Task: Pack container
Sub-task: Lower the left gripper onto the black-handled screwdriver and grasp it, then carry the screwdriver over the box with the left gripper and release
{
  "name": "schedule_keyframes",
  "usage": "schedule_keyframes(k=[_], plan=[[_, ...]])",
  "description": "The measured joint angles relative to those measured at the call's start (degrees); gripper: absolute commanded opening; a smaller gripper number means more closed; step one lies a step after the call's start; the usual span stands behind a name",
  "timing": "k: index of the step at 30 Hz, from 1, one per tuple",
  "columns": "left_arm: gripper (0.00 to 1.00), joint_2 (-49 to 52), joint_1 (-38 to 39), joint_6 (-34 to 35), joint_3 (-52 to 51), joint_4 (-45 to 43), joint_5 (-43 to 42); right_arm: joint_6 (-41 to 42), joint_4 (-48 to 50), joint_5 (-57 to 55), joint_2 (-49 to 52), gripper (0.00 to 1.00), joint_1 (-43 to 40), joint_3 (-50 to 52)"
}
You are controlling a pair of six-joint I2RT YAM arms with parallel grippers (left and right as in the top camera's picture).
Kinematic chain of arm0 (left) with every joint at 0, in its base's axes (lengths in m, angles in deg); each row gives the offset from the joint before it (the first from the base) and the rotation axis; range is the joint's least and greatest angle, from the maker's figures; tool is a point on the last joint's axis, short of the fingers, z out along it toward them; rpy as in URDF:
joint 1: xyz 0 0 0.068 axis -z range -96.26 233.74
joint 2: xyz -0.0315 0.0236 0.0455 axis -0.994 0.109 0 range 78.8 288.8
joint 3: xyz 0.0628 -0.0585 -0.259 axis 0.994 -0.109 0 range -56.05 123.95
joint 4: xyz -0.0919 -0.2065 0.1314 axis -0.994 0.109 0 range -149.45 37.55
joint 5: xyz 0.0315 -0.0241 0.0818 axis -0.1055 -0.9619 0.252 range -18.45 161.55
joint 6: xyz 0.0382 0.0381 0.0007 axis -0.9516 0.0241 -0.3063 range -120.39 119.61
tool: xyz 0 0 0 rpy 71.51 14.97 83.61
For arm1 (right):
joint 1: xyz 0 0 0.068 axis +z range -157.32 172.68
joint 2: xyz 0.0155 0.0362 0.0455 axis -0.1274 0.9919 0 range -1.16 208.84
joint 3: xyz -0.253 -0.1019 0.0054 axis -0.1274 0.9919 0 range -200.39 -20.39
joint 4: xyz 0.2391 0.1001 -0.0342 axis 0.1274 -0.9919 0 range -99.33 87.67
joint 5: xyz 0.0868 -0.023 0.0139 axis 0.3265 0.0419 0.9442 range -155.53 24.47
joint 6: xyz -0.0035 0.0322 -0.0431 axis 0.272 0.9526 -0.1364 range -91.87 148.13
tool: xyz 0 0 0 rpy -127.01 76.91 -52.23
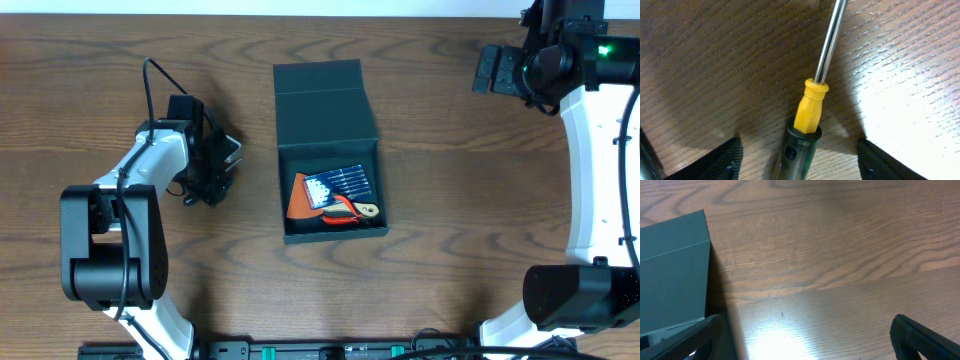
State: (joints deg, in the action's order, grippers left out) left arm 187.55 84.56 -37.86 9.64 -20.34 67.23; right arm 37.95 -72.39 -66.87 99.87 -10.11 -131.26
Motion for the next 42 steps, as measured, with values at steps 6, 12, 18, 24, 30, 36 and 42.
schedule_keyframes(k=[6, 12, 18, 24, 30, 36, 42], plan=[[0.53, 0.0, 0.0, -0.02, 0.0, 0.0, 0.02, 0.0, -0.02, 0.0, 0.0, 0.99, 0.02, 0.0], [0.42, 0.0, 0.0, -0.02, 0.0, -0.02, 0.04, 0.0, -0.02, 0.0, 0.0, 0.99, 0.02, 0.0], [0.33, 0.0, 0.02, 0.07, 0.0, -0.07, 0.2, -0.02, -0.04, -0.04, 0.0, 0.99, 0.0, 0.0], [0.2, 0.0, 0.04, 0.15, 0.0, -0.13, 0.26, 0.0, -0.04, -0.2, 0.0, 0.99, 0.0, 0.0], [0.09, -0.07, 0.04, 0.02, 0.0, -0.2, 0.55, -0.02, -0.35, -0.2, 0.0, 0.99, 0.0, 0.0], [0.06, -0.11, 0.04, -0.04, -0.02, -0.28, 0.85, 0.0, -0.52, -0.2, 0.0, 0.99, 0.02, 0.0], [0.06, -0.11, 0.04, 0.26, -0.02, -0.24, 0.87, -0.02, -0.74, -0.2, 0.0, 0.99, 0.02, 0.0]])
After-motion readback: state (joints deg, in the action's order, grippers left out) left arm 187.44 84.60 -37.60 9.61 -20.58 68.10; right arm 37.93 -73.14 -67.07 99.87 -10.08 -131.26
